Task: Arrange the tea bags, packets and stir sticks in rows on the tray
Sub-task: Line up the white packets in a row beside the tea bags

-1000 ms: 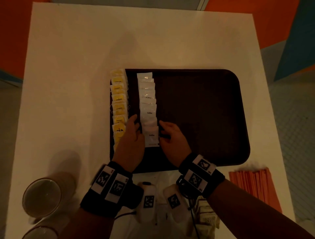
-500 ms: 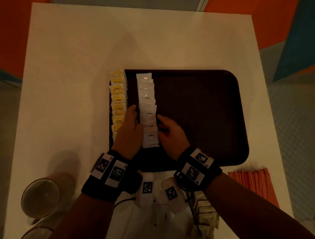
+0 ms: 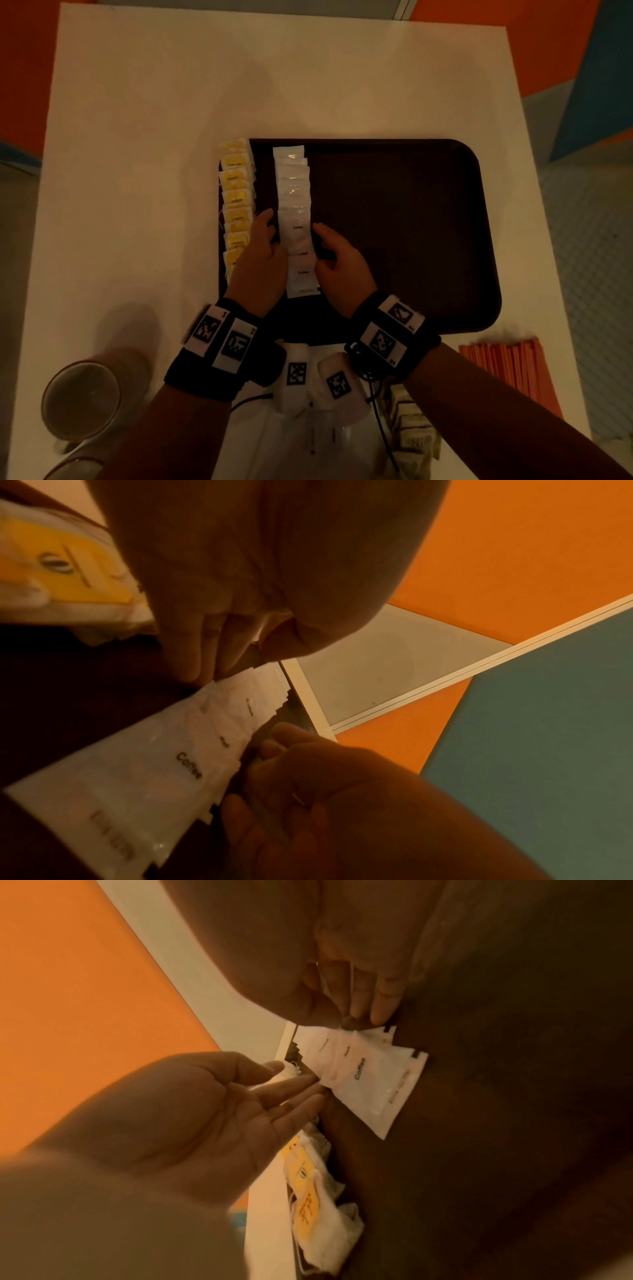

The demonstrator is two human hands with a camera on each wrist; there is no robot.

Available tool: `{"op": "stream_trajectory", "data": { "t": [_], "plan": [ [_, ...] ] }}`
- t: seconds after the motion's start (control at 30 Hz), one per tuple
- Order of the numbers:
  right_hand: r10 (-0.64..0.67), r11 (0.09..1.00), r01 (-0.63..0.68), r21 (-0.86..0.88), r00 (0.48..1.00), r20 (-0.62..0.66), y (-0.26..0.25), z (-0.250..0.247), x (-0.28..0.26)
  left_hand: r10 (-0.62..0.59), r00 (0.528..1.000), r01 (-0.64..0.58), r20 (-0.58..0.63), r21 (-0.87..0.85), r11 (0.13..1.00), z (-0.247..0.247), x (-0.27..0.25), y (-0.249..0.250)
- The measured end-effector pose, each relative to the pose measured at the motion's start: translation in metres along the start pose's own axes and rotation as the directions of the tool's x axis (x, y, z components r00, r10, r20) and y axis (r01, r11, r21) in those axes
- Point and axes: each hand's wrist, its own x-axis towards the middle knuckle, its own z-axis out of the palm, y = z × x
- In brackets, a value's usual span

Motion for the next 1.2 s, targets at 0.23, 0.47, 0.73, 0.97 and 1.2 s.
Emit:
{"op": "stream_trajectory", "data": {
  "t": [0.23, 0.47, 0.73, 0.97, 1.2],
  "plan": [
    [0.044, 0.999, -0.044, -0.017, 0.999, 0.012, 0.007, -0.001, -0.01, -0.036, 0.999, 0.038, 0.014, -0.086, 0.996, 0.004, -0.012, -0.002],
    [0.047, 0.999, -0.047, 0.025, 0.999, 0.001, 0.01, -0.002, -0.018, -0.076, 0.997, 0.078, 0.017, -0.163, 0.983, 0.001, -0.027, -0.001],
    [0.035, 0.999, -0.035, 0.019, 0.999, -0.011, 0.018, 0.001, -0.022, -0.13, 0.988, 0.149, 0.085, -0.268, 0.952, 0.007, -0.048, -0.005],
    [0.028, 1.0, -0.028, 0.0, 0.999, -0.022, 0.015, 0.003, -0.019, -0.097, 0.993, 0.107, 0.069, -0.167, 0.98, 0.006, -0.045, -0.008],
    [0.018, 1.0, -0.018, -0.019, 1.0, -0.002, 0.01, -0.002, -0.016, -0.014, 0.999, 0.016, 0.029, -0.065, 0.998, 0.009, -0.029, -0.007]
  ]
}}
